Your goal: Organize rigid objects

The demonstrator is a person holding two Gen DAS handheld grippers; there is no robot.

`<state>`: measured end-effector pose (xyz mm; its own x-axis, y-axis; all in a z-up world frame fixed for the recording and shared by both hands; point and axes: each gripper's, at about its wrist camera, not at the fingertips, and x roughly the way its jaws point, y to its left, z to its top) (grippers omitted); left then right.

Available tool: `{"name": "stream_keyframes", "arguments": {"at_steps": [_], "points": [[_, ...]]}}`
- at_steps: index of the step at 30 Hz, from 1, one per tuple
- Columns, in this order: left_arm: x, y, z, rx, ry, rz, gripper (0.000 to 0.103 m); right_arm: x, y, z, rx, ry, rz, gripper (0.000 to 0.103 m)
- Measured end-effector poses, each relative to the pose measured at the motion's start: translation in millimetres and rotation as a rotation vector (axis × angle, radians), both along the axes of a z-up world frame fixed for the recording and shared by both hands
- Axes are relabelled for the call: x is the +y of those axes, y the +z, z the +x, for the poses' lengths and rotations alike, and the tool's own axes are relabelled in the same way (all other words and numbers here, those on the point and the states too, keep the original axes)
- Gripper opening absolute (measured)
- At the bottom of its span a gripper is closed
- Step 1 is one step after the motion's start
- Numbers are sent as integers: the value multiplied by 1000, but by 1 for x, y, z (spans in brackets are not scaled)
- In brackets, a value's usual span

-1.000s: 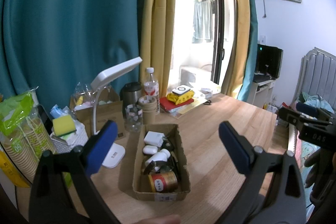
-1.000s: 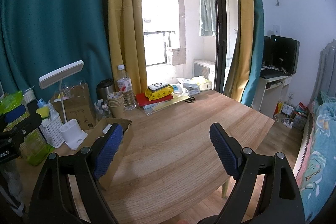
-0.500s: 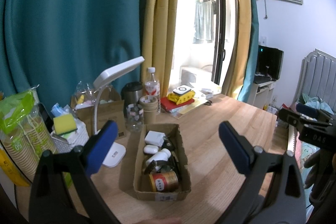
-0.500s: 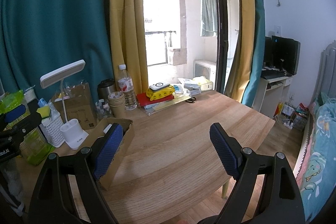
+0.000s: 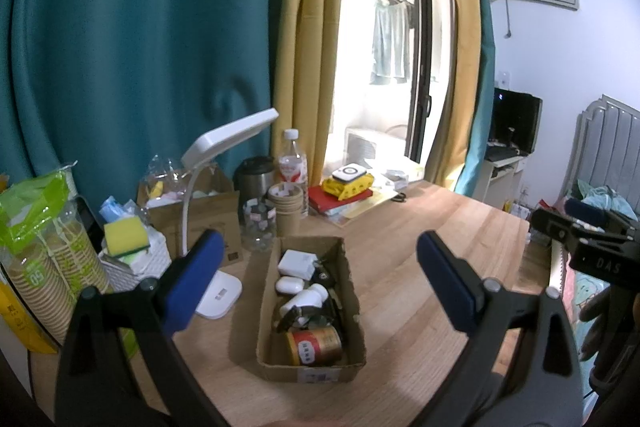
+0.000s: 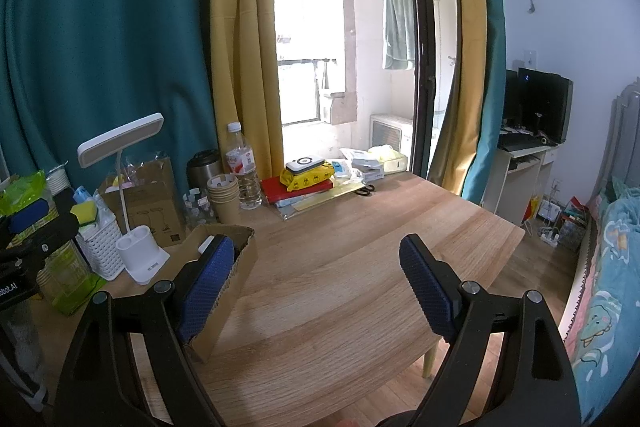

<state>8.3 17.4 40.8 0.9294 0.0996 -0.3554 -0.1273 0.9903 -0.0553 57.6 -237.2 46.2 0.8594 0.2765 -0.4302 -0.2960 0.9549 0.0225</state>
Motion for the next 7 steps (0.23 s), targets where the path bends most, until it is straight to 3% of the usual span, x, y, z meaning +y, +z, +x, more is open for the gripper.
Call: {"name": "stream_keyframes", "arguments": {"at_steps": [7], "points": [[1,-1,-1,-1,2,-3,98,0,0,0,-1,0,-1,87]]}}
